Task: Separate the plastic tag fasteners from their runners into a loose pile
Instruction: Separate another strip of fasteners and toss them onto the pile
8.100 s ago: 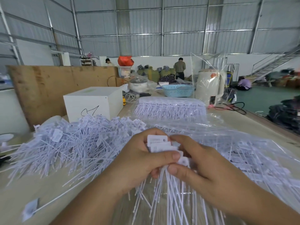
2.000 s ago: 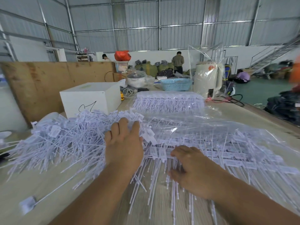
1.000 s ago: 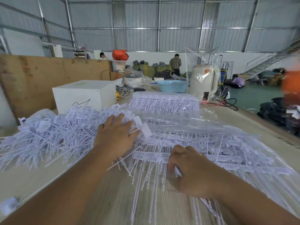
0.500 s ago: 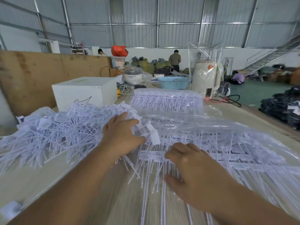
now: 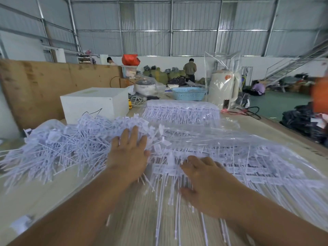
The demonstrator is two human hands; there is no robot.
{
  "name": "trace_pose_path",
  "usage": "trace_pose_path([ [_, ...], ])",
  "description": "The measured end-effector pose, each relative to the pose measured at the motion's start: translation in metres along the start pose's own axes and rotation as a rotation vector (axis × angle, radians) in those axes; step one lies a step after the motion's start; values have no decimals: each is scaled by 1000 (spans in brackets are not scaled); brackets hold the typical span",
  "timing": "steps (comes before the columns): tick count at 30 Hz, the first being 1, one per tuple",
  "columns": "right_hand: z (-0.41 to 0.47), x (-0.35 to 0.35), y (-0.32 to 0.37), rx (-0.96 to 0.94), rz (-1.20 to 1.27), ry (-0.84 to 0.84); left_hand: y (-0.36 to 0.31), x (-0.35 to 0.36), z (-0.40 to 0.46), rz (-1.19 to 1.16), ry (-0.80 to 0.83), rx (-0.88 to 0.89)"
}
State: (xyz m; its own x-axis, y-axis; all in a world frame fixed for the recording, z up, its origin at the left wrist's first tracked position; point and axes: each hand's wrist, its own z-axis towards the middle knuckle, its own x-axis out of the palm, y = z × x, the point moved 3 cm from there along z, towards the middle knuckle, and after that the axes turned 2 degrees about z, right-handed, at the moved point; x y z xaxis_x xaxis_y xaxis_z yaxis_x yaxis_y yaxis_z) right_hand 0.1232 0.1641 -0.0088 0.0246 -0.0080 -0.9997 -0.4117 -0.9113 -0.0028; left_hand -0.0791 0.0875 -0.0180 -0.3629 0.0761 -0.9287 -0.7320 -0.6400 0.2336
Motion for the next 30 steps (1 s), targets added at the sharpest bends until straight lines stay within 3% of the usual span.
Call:
trace_pose_path([
  [2,-2,7,-4,27,50,73,-2,-1,14,0,-3,-34],
  [11,-14,3,-15,-11,129,119,-3,3,40,-53,-24,-236],
  [15,-21,-4,-18,-22,193,110,-11,-1,37,-86,-37,-246],
  [19,-24,-7,-22,-23,308,72,-22,-13,30,-163,-138,-107],
  [22,-24,-9,-22,-47,300,55,-38,-22,20,-199,-186,160],
  [24,-25,-11,-22,-67,264,39,-51,-23,13,-194,-134,287],
  [30,-31,-19,-25,-10,185,29,-44,-12,19,-179,36,214],
])
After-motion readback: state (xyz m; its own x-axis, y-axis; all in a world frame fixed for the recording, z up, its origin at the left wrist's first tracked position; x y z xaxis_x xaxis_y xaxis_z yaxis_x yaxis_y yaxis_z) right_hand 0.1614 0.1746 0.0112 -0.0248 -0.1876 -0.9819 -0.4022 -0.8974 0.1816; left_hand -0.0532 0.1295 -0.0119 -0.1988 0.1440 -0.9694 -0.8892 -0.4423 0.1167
